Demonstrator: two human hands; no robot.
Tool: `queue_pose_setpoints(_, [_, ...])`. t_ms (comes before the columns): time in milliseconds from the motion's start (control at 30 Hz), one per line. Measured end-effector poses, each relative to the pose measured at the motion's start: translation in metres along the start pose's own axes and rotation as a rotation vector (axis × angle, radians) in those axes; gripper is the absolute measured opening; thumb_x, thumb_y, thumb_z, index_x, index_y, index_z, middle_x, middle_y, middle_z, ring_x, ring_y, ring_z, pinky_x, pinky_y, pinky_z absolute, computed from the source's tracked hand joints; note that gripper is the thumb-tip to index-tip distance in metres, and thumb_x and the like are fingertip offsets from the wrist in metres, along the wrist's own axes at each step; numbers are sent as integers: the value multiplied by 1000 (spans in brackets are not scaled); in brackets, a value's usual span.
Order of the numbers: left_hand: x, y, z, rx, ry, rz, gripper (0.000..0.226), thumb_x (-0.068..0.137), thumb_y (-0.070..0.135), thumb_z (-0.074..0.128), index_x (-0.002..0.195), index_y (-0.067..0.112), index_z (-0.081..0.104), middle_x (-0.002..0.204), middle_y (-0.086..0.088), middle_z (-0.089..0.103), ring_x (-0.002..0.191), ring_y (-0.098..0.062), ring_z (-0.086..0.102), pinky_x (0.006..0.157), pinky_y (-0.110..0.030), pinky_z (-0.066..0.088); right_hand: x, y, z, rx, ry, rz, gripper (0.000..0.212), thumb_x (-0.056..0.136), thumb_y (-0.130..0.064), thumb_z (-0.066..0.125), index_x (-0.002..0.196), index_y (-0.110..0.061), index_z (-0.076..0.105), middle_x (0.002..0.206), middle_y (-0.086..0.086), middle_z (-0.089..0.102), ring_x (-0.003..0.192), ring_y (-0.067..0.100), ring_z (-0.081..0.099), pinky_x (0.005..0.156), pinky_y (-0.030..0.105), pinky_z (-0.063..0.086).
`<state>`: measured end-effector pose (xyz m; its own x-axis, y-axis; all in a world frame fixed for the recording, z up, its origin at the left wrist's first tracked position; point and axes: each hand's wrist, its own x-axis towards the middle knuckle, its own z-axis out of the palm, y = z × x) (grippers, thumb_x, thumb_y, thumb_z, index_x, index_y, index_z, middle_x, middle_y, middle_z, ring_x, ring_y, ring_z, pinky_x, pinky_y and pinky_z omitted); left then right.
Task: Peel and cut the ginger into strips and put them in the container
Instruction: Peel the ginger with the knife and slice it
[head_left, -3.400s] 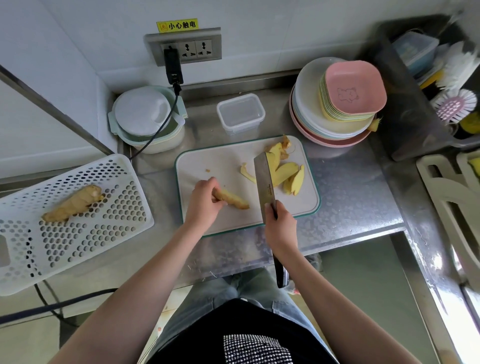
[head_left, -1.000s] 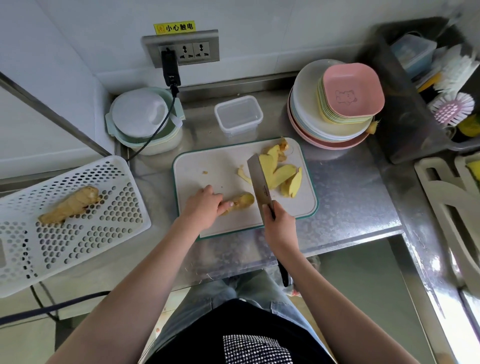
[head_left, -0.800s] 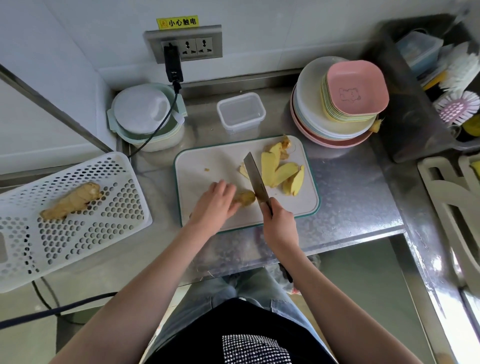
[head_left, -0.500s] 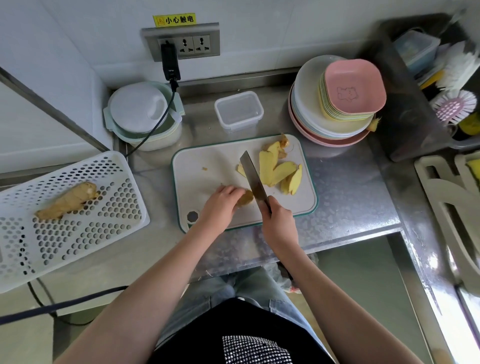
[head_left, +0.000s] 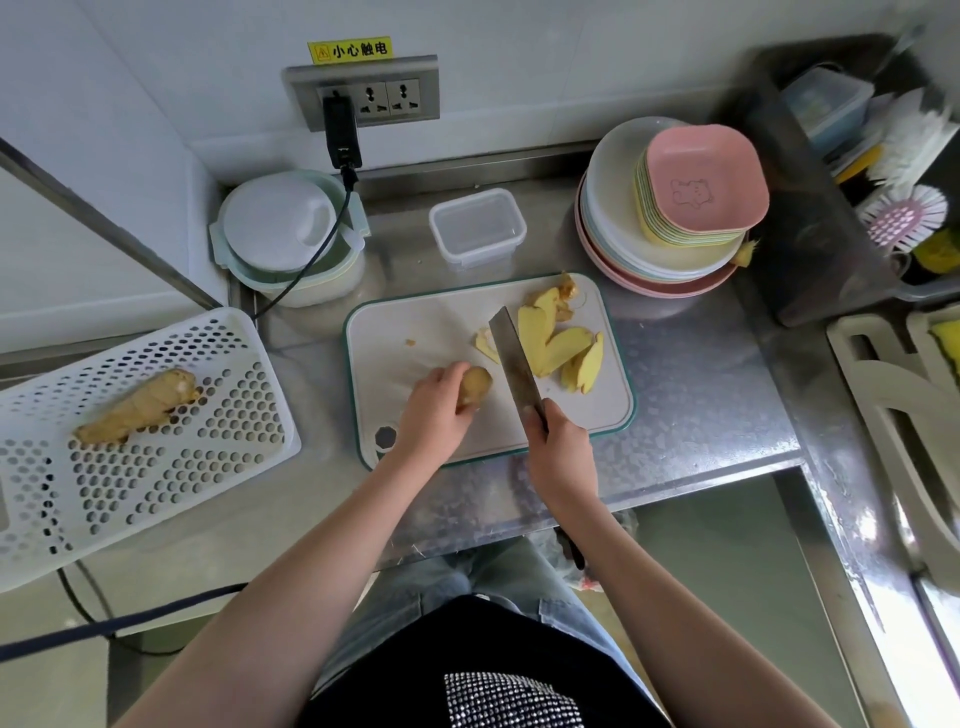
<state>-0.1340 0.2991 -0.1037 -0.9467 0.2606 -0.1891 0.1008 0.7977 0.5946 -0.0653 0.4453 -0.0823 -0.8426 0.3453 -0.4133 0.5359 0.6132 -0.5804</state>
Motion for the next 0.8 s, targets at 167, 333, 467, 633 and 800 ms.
queue_pose_setpoints(167, [-2,2,-5,-233,110,-291,42,77,23,76,113,9,59,97,-6,67,87,-23,63,72,-28,45,-3,-2,-1,41,-1,20,30,102,-33,37,82,-12,45,67,4,53,62,28,52,48,31,33])
queue_pose_setpoints(333, [-3,4,-2,-329,125,-411,21,80,19,73,92,9,58,91,-2,64,79,-19,60,68,-27,45,-9,-12,7,70,-38,12,28,102,-32,37,81,-14,43,66,2,50,60,25,48,48,30,31])
queue_pose_setpoints(467, [-2,-7,2,-491,68,-555,24,77,16,75,71,19,52,76,0,61,80,-27,65,75,-43,56,-12,-18,15,44,-48,7,28,102,-34,36,81,-15,41,63,0,47,56,22,45,46,28,30])
queue_pose_setpoints(633, [1,-11,2,-632,2,-645,23,77,10,76,72,15,54,82,-10,63,85,-34,67,71,-47,59,-13,-25,19,38,-40,19,29,103,-35,34,84,-15,43,65,1,50,56,20,47,45,27,31])
queue_pose_setpoints(800, [2,-10,2,-634,-12,-651,23,77,8,75,72,15,54,84,-13,64,82,-31,68,67,-38,59,-12,-32,24,24,-44,21,29,103,-37,32,85,-17,44,67,0,51,59,21,49,46,27,31])
